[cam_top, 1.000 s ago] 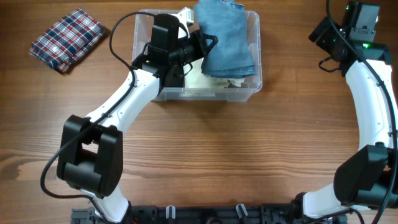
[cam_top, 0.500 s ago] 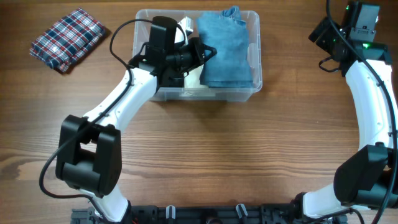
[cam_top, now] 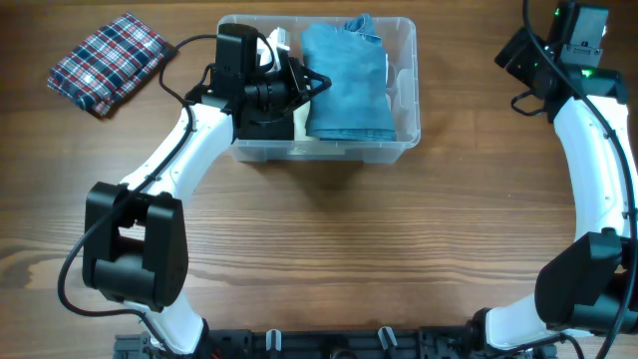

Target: Pack container

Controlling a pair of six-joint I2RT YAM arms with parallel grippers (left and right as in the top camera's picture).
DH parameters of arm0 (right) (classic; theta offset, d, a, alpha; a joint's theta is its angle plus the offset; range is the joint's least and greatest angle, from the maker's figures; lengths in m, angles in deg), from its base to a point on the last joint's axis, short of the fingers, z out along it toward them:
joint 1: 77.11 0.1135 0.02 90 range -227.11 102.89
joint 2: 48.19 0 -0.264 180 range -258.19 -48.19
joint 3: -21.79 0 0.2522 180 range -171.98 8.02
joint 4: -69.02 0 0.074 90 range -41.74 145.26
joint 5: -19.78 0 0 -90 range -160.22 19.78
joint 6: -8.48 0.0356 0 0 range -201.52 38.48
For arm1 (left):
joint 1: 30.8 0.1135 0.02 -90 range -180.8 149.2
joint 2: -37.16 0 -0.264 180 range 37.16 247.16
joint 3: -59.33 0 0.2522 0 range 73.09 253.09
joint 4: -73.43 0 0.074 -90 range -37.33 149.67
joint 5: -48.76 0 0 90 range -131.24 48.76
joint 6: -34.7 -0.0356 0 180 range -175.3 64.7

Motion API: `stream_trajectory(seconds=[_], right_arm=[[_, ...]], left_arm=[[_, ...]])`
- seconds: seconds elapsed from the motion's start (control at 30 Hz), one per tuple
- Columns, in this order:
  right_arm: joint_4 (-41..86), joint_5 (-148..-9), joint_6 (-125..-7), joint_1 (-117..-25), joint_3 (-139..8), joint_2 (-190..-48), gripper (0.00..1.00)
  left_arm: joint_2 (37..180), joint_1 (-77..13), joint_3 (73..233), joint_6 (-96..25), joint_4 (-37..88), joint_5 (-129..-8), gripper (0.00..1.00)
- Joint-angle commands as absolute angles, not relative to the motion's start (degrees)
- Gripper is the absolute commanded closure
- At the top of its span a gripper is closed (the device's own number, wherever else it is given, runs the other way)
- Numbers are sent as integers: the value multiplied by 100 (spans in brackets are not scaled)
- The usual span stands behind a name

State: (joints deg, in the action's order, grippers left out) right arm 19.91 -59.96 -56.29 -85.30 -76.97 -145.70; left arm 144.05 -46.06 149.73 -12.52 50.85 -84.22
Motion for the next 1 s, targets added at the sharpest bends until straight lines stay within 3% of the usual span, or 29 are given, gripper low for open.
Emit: stream_trajectory(seconds=[0.0,0.33,0.4,0.47,0.7,0.97], right_arm=[[2004,-6046,-5588,-8523,-7664,-14666,0],[2004,-6046,-5588,-8523,-7664,-14666,0],[2004,-6046,-5588,-8523,-7664,-14666,0],[2004,-6046,-5588,-8523,-7664,-14666,0],[2004,-6046,-5588,-8523,-7664,-14666,0],[2004,-6046,-5588,-8523,-7664,-14666,0]], left_arm=[[14359,-4781,15111,-1239,5363,-8656,89],[14392,-5028,15111,-1134,5448,-8184,86],[14392,-5015,15111,-1134,5448,-8164,75],[14392,-5013,15111,-1160,5454,-8164,53],[14390,-5000,15111,-1888,5474,-8096,38],[14374,-4613,15111,-1912,5336,-7716,41]])
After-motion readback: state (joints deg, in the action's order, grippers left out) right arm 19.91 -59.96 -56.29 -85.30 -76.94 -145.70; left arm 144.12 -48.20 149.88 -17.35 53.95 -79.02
